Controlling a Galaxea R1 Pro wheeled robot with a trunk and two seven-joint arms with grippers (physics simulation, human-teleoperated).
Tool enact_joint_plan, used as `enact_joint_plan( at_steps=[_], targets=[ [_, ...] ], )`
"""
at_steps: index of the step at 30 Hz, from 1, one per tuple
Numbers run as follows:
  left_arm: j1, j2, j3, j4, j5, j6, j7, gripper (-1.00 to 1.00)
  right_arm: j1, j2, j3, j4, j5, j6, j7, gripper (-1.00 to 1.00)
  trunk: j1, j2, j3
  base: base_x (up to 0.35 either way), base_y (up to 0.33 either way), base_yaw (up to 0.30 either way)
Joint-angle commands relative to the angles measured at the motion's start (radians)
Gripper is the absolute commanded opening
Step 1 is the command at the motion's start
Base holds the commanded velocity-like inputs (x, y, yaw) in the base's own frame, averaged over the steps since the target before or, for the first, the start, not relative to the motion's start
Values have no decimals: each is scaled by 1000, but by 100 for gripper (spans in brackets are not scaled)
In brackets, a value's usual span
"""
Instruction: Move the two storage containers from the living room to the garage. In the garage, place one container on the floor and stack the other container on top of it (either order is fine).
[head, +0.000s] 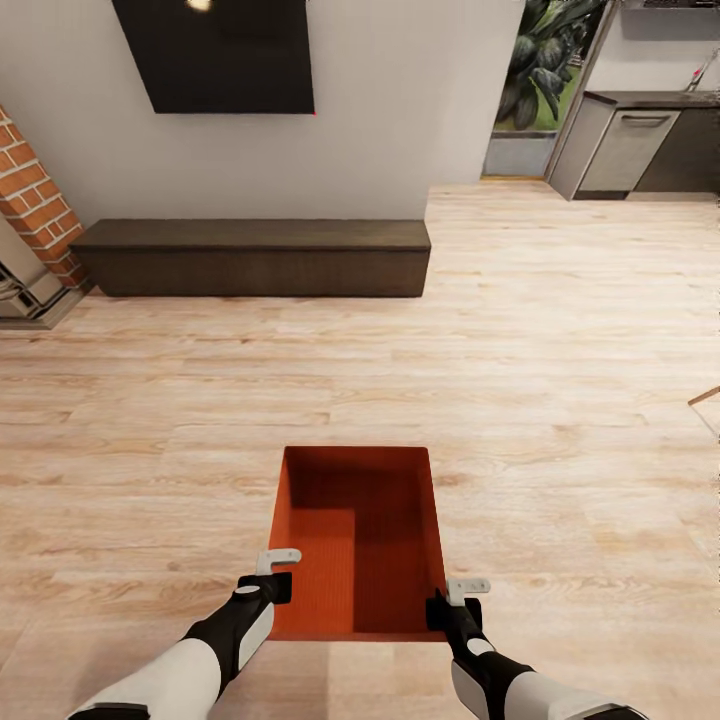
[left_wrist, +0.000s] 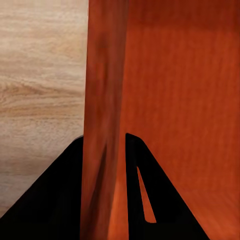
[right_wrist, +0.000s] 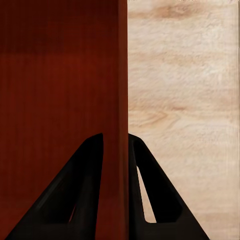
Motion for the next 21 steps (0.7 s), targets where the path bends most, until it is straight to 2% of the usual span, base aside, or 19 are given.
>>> enact_joint_plan(
  at_steps=[1,21],
  targets=[
    [0,0,18,-1,-13,8,14,-100,-1,0,-36,0,-22,-7,-7,-100,0,0,1,0,0,-88],
    [0,0,23,2,-10,8,15,-100,-1,0,-36,0,-22,-7,-7,-100,0,0,32,0,0,-88]
  ],
)
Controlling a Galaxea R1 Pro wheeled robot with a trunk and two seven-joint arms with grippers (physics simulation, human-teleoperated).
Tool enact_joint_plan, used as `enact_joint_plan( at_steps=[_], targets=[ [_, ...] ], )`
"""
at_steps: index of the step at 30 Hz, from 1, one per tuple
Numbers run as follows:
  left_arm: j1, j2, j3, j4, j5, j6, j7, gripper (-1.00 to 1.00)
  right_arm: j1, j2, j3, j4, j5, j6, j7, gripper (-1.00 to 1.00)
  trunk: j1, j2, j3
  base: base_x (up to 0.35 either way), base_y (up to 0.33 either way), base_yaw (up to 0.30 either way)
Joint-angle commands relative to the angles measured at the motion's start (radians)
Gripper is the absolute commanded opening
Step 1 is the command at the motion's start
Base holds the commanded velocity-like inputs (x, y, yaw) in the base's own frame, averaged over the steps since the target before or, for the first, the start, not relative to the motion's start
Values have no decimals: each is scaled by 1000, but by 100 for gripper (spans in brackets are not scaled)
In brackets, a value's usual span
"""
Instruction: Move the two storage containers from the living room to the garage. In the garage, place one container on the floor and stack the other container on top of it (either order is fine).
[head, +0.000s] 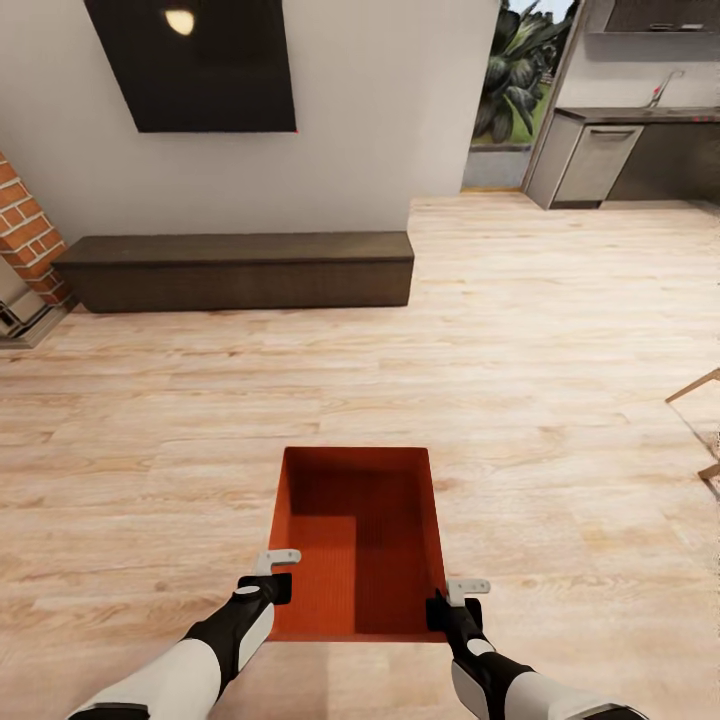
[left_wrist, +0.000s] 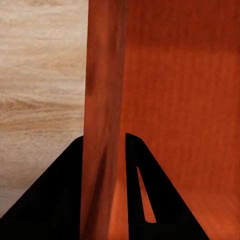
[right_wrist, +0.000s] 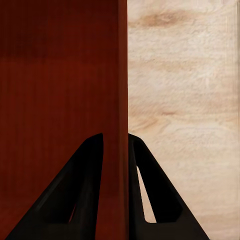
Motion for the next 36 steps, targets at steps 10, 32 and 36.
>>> enact_joint_plan(
  at_steps=[10,32,36],
  targets=[
    [1,0,21,-1,-9,8,16,-100,-1,0,-37,-1,-21,-7,-7,-100,0,0,15,0,0,-88],
    [0,0,21,-6,-10,8,16,-100,-1,0,-37,-1,-21,-7,-7,-100,0,0,49,0,0,-88],
    [0,0,18,-14,-12,8,15,-100,-1,0,-37,-1,-21,-7,-7,-100,0,0,55,0,0,-88]
  ],
)
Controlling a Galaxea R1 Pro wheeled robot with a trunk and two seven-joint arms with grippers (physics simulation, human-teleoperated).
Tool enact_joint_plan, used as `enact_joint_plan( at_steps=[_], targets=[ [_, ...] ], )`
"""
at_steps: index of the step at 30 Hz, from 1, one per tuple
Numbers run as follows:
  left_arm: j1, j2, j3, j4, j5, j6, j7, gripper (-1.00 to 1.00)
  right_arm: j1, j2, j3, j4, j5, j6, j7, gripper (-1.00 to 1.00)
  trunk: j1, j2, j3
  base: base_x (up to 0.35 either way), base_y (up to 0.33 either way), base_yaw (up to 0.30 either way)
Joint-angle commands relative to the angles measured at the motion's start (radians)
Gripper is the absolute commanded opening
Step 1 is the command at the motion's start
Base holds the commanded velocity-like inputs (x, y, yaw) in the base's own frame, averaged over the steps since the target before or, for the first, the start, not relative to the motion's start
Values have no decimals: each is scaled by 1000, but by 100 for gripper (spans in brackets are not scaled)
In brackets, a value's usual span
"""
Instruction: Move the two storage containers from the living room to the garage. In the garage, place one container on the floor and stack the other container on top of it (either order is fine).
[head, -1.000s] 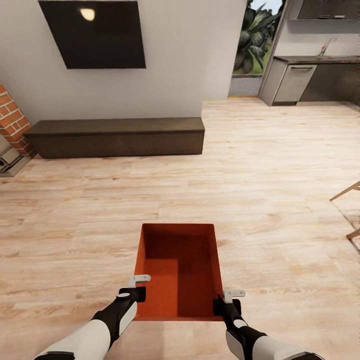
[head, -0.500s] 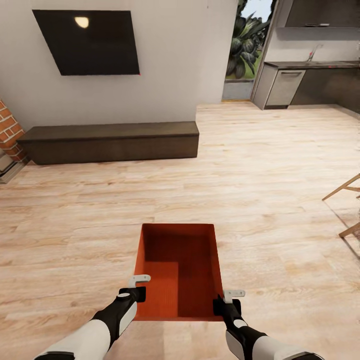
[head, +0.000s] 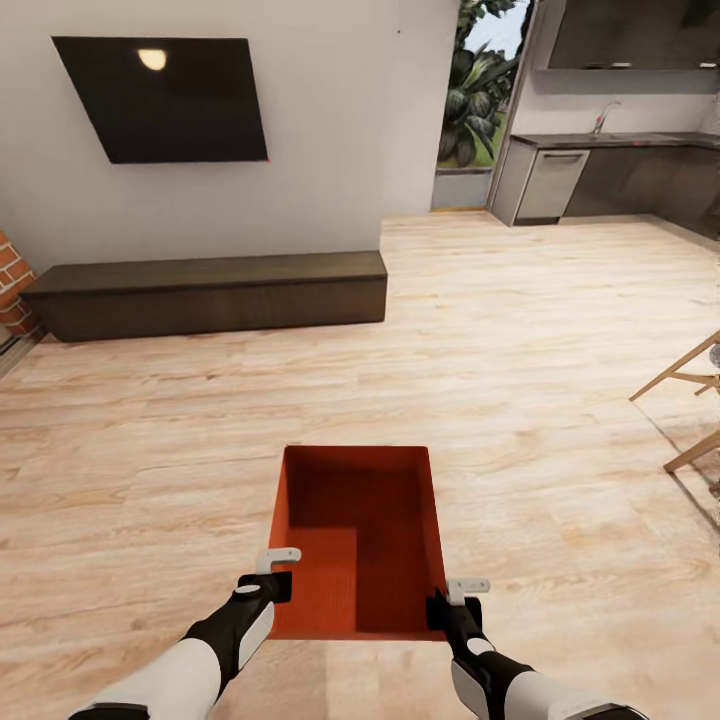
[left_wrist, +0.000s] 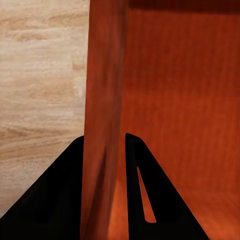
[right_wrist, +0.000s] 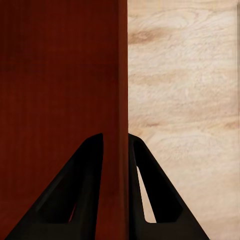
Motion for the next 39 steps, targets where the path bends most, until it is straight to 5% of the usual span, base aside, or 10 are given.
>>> enact_joint_plan(
  at_steps=[1,39],
  targets=[
    [0,0,27,-6,-21,7,10,-100,0,0,-33,2,-26,-5,-7,-100,0,-1,1,0,0,-88],
    [0,0,30,-8,-21,7,9,-100,0,0,-32,2,-26,-7,-7,-100,0,-1,60,0,0,-88]
  ],
)
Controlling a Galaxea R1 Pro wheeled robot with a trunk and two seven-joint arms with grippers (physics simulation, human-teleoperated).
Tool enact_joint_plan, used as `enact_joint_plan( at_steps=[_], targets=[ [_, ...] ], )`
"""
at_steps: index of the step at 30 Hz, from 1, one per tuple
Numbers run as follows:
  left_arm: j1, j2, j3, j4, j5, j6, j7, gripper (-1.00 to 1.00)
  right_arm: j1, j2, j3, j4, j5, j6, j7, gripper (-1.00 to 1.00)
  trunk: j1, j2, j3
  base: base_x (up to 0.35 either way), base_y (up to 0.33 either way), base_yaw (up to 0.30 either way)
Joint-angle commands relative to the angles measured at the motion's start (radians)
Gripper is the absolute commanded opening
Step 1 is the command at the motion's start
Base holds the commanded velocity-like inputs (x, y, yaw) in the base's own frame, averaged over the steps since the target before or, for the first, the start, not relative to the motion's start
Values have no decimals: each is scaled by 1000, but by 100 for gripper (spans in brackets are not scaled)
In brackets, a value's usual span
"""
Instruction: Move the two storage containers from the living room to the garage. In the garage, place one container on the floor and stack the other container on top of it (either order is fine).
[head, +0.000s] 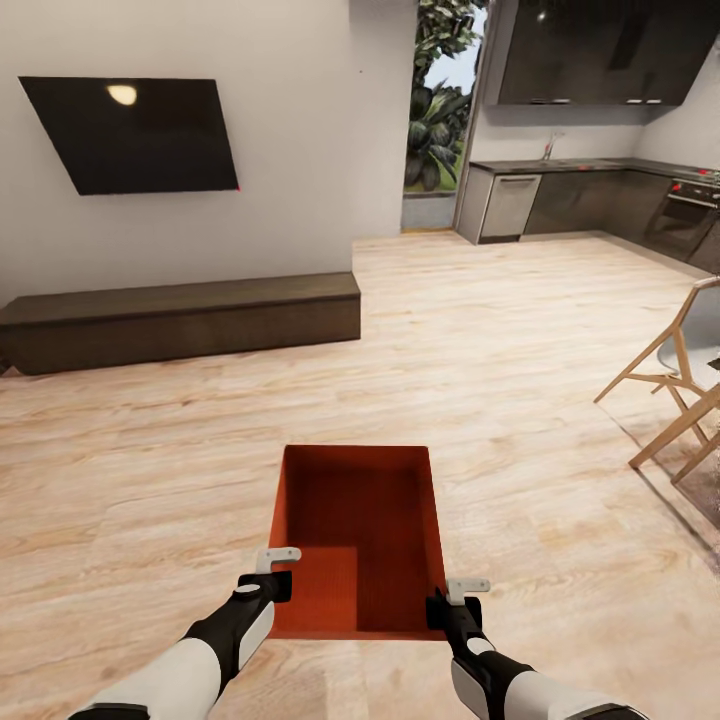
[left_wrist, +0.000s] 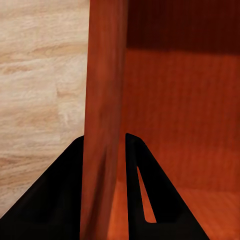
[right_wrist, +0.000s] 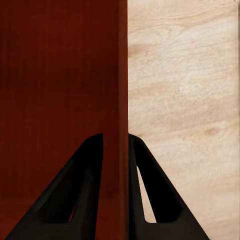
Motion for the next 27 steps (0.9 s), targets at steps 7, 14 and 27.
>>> enact_joint_plan(
  at_steps=[7,14,27],
  targets=[
    [0,0,29,-6,-21,7,10,-100,0,0,-31,3,-27,-6,-7,-100,0,-1,10,0,0,-88],
    [0,0,29,-6,-21,8,9,-100,0,-1,-31,3,-29,-5,-6,-100,0,-1,21,0,0,-88],
    [0,0,28,-6,-20,8,9,-100,-3,0,-31,3,-27,-11,-5,-100,0,-1,41,0,0,-87]
  ],
)
